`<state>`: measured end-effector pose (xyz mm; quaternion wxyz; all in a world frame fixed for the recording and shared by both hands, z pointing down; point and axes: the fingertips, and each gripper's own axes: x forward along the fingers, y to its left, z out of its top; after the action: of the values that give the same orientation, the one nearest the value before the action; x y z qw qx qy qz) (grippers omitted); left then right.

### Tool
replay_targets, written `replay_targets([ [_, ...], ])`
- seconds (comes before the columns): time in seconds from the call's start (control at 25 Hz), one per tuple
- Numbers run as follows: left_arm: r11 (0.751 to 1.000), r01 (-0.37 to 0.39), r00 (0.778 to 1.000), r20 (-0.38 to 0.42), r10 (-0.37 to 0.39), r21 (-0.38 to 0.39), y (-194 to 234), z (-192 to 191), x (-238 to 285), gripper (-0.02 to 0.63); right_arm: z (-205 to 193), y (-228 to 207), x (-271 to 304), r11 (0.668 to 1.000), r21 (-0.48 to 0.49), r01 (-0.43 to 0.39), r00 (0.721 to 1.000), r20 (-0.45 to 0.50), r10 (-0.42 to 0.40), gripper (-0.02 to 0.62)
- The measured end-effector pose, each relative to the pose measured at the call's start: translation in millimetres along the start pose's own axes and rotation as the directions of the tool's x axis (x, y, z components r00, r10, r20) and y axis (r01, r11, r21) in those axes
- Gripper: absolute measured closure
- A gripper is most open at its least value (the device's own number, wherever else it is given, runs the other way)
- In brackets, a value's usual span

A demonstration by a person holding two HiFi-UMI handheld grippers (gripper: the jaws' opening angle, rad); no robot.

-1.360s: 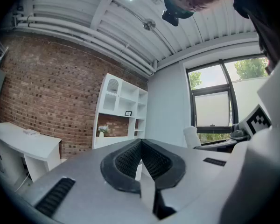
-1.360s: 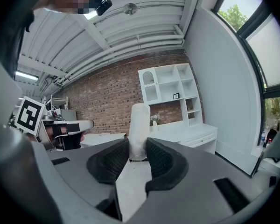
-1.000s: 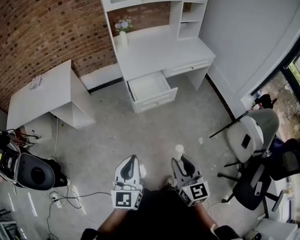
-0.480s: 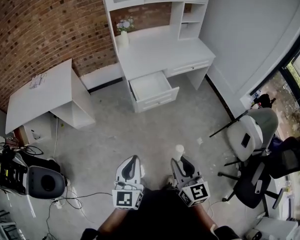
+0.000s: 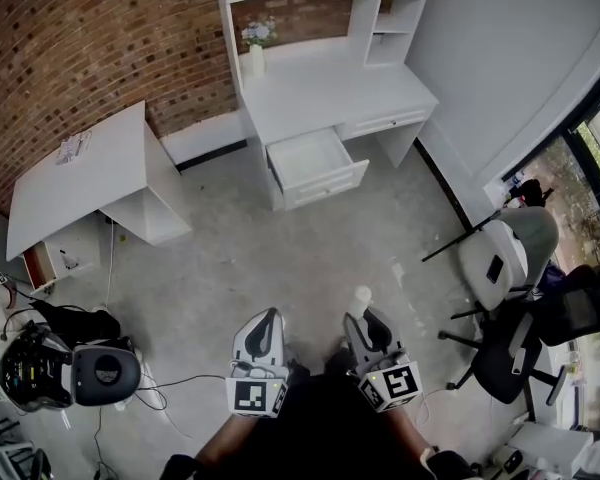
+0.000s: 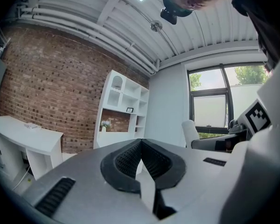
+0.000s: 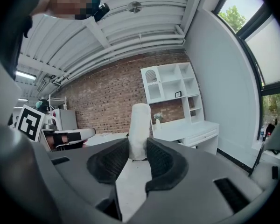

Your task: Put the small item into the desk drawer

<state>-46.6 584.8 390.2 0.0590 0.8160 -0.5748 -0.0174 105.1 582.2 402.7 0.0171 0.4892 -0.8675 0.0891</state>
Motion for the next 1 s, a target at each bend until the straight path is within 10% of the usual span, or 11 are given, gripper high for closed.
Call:
replay_targets([
  [0.36,1.000,0.010,0.999,-0.041,-0.011,-0.023,46,5,30,0.583,1,9,51,1.000,0.027,0.010,0.999,-0.041,-0.009,0.459],
  [1.0,0.996,-0.081,0.996,-0.045,0.082,0.022,47,34,211,0.583,42,-125,184,0.995,0.035,-0.097,0.995,-0.026,0.098,0.459],
])
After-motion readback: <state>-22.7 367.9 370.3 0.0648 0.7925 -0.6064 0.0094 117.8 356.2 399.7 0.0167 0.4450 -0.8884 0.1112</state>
